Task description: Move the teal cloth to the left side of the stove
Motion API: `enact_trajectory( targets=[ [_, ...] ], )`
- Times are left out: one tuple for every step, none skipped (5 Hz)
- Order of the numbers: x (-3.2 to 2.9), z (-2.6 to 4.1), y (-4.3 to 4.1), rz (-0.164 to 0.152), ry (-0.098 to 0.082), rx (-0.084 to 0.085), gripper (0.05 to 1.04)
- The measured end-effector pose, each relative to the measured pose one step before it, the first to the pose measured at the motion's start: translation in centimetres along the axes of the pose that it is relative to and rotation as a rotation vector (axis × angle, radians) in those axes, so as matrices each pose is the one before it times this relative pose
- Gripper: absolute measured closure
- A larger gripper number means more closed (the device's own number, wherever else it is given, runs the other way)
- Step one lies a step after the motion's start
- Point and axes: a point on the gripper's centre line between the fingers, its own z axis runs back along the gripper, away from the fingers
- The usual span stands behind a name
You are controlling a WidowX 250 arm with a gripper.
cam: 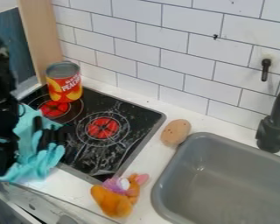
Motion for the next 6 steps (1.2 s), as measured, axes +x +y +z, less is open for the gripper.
enact_trajectory(
  targets=[
    [0.404, -0.257, 0.856, -0.0345, 0.0125, -0.0026, 0.083],
    [0.782, 0.194, 0.659, -0.0154, 0.0333, -0.0136, 0.083],
    [0.414, 0.404, 1.228, 0.0180, -0.0026, -0.0042, 0.083],
    [0.167, 1.260, 0.709, 0.0020, -0.0553, 0.0174, 0.083],
    [-1.306, 4.309, -0.509, -0.0146, -0.1301, 0.0441, 0.083],
    [-1.347, 2.452, -1.510, -0.0375, -0.0712, -0.0142, 0.083]
  ],
)
